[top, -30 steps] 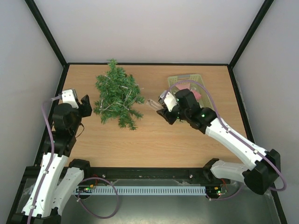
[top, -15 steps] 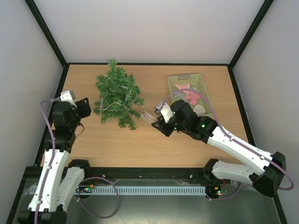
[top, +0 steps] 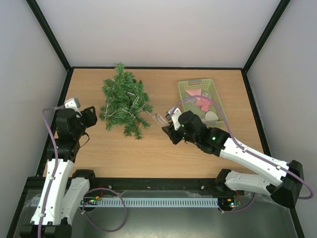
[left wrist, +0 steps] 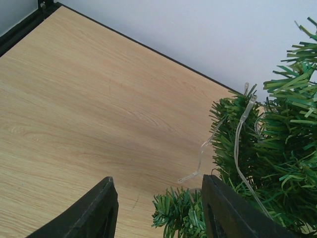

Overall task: Decorate the small christmas tree
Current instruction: Wrap the decoration item around the Christmas tree.

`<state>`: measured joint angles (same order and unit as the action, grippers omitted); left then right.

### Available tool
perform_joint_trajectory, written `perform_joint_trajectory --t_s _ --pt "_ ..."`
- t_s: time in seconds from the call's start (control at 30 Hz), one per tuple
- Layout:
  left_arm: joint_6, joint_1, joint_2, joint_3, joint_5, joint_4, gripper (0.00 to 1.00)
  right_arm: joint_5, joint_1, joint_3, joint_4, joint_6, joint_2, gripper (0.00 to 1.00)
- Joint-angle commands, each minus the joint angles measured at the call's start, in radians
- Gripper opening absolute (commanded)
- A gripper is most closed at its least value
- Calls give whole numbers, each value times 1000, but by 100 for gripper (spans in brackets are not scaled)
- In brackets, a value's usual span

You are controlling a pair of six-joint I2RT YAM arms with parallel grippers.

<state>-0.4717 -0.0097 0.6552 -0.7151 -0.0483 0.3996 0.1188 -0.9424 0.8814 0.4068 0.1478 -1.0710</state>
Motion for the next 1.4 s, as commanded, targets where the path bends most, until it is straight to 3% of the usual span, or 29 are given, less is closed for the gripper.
perform_joint_trajectory --t_s 0.0,0.2,0.53,0.93,1.13,1.37 --pt "25 5 -9 -24 -7 29 48 -247 -3 -2 -53 26 81 31" --pt "27 5 -10 -24 -32 34 48 -294 -4 -33 16 15 61 31" --pt "101 5 -41 -48 -96 53 49 -41 -17 -2 74 69 -7 32" --pt "6 24 29 58 -159 -60 48 1 -150 -52 -64 246 0 30" --pt "-41 126 99 128 -460 -176 43 -41 -150 -75 -115 273 38 30" --pt "-90 174 168 210 -641 -315 47 -7 -152 -100 -120 263 68 31"
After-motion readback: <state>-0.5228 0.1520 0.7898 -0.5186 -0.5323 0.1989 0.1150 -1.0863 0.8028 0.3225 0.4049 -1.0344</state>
